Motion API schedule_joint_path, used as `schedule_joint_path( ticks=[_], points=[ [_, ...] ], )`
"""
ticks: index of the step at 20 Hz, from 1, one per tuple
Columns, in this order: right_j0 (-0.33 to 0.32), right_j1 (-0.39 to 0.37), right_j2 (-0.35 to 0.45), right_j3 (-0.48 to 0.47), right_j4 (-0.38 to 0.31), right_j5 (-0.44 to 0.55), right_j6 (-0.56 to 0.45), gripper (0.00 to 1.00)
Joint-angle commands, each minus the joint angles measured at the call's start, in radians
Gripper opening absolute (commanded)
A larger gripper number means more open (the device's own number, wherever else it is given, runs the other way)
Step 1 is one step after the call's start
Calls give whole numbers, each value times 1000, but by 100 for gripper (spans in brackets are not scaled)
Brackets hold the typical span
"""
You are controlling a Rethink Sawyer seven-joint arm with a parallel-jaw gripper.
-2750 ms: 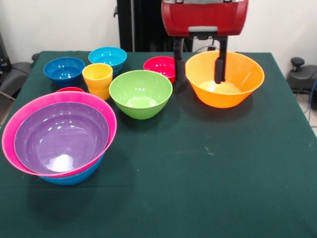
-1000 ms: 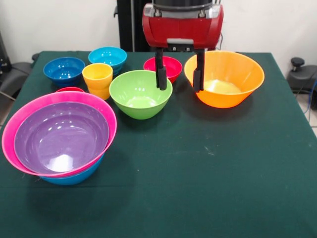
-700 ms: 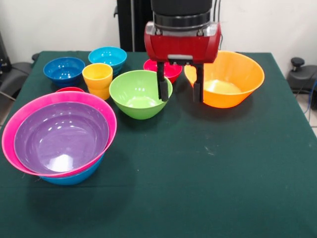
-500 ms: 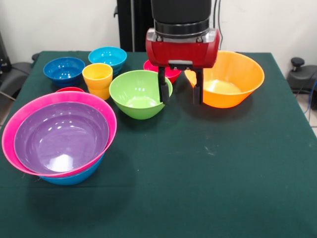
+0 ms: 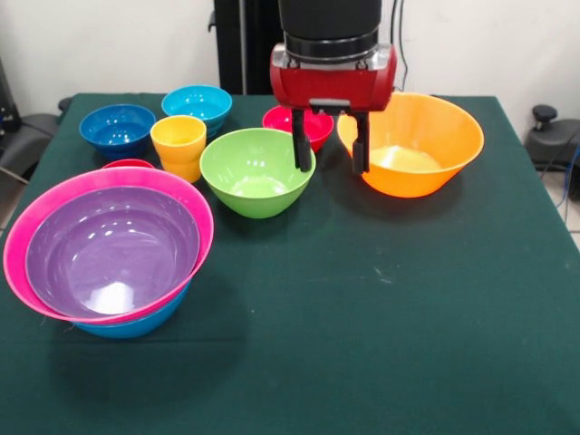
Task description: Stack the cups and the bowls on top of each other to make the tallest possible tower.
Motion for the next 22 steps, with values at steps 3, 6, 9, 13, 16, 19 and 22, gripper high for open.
schedule_joint_path(
  ticks=[3, 6, 9, 13, 16, 19, 22],
  points=[
    [-21, -50, -21, 153, 10, 31, 30, 100],
    [-24, -34, -16, 139, 6, 27, 23, 100],
    [-27, -10, -11, 121, 0, 19, 18, 100],
    [-30, 15, -9, 112, -4, -4, 20, 100],
    [-30, 25, -8, 105, -8, -14, 20, 100],
    [-30, 39, -10, 103, -14, -30, 22, 100],
    [-33, 63, -12, 103, -30, -65, 21, 100]
  ],
)
